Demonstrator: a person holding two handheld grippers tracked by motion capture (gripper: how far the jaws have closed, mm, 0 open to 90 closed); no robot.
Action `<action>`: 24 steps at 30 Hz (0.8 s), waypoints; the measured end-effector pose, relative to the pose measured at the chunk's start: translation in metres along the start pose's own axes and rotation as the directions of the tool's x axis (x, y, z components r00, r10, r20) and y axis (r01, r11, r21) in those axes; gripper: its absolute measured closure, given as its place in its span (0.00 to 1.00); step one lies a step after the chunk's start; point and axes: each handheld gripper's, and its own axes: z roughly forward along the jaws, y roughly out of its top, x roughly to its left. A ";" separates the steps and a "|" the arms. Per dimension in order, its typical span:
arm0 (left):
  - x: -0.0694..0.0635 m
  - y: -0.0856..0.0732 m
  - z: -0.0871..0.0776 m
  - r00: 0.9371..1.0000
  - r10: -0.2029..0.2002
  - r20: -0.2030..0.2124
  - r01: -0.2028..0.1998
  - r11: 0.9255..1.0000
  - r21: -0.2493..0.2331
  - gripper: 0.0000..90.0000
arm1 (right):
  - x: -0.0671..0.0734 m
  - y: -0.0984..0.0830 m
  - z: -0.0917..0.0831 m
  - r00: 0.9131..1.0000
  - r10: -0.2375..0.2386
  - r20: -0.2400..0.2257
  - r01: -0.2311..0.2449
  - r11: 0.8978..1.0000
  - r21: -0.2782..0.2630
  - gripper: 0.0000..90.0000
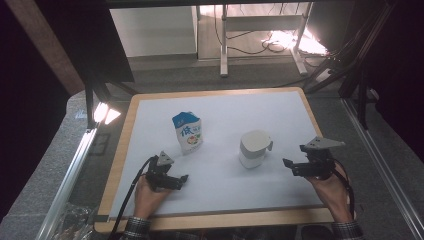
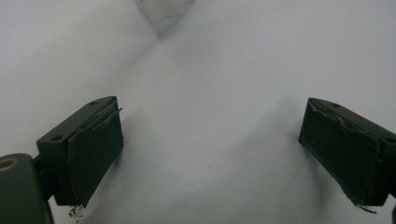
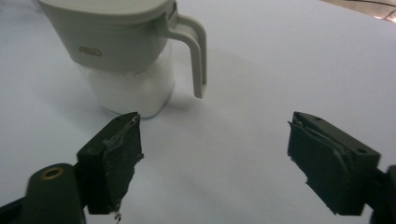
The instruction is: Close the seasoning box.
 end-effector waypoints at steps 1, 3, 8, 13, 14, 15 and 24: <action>0.000 0.000 0.000 1.000 0.000 0.000 0.000 1.000 0.000 0.07 | 0.000 -0.002 0.000 1.000 0.003 0.001 -0.003 1.000 -0.002 0.16; 0.000 0.000 0.000 1.000 0.000 0.000 0.000 1.000 0.000 0.07 | 0.000 -0.007 0.001 1.000 0.012 0.007 -0.012 1.000 -0.003 0.14; 0.000 0.000 0.000 1.000 0.001 0.000 -0.001 1.000 0.000 0.07 | 0.001 -0.019 0.009 1.000 0.013 0.013 -0.014 1.000 0.024 0.10; 0.000 0.000 0.000 1.000 0.000 0.000 0.000 1.000 0.000 0.07 | 0.006 -0.029 0.018 1.000 0.003 0.008 -0.003 0.999 0.038 0.07; 0.000 0.000 0.000 1.000 0.001 0.000 -0.001 1.000 -0.001 0.07 | 0.007 -0.031 0.020 1.000 0.001 0.009 -0.001 0.999 0.043 0.07; 0.000 0.000 0.000 1.000 0.000 0.000 0.000 1.000 -0.001 0.07 | 0.007 -0.032 0.022 1.000 0.002 0.010 -0.002 0.999 0.048 0.07; 0.000 0.000 0.000 1.000 0.000 0.000 0.000 1.000 -0.001 0.07 | 0.010 -0.048 0.038 1.000 0.009 0.022 -0.011 0.996 0.085 0.05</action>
